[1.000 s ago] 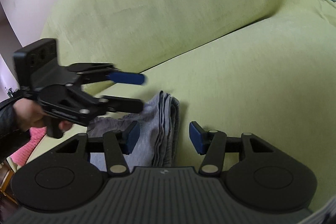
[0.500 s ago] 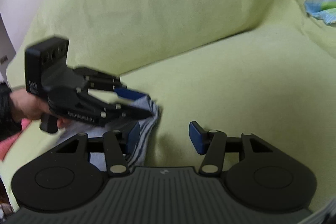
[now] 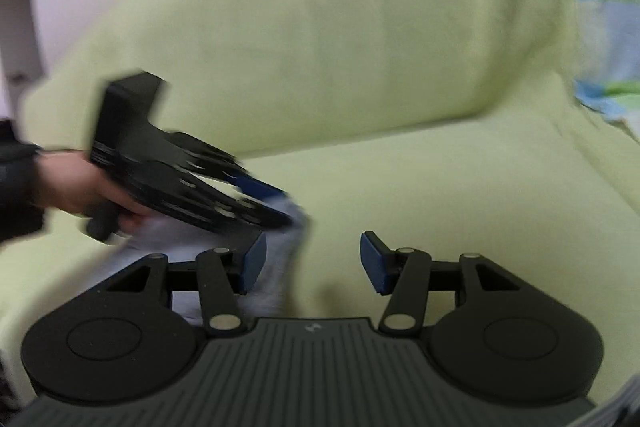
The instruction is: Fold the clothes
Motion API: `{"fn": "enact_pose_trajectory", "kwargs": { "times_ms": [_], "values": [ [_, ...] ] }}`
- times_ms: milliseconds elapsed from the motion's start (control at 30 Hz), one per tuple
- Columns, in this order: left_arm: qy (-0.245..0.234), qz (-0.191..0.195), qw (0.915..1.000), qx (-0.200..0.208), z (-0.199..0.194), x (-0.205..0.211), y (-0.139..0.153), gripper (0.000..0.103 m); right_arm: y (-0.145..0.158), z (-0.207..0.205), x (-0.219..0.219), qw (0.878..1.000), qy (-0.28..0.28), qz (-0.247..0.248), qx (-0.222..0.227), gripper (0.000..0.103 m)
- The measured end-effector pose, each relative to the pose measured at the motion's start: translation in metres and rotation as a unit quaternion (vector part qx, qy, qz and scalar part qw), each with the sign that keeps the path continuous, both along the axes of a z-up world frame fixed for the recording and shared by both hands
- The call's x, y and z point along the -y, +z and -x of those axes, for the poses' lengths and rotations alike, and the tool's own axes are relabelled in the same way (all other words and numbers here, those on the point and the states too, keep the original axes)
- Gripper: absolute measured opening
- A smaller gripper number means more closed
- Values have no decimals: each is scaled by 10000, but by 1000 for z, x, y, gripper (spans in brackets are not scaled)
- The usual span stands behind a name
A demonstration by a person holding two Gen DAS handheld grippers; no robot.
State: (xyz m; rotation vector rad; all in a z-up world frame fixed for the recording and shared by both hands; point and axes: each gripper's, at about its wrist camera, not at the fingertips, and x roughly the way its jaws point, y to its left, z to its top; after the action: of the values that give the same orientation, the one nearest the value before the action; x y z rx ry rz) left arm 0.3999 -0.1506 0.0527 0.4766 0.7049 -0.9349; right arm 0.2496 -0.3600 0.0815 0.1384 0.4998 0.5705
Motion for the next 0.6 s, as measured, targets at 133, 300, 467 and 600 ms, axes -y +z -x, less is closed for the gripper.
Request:
{"fn": "enact_pose_trajectory", "kwargs": {
  "times_ms": [133, 300, 467, 600],
  "values": [
    [0, -88, 10000, 45, 1, 5, -1, 44, -7, -1, -20, 9953, -11, 973, -28, 46],
    [94, 17, 10000, -8, -1, 3, -1, 46, -14, -7, -13, 9914, -366, 1202, -376, 46],
    [288, 193, 9990, 281, 15, -12, 19, 46, 1, 2, 12, 9987, -445, 77, -249, 46],
    [342, 179, 9968, 694, 57, -31, 38, 46, -2, 7, 2, 9985, -361, 322, -261, 44]
  ]
}}
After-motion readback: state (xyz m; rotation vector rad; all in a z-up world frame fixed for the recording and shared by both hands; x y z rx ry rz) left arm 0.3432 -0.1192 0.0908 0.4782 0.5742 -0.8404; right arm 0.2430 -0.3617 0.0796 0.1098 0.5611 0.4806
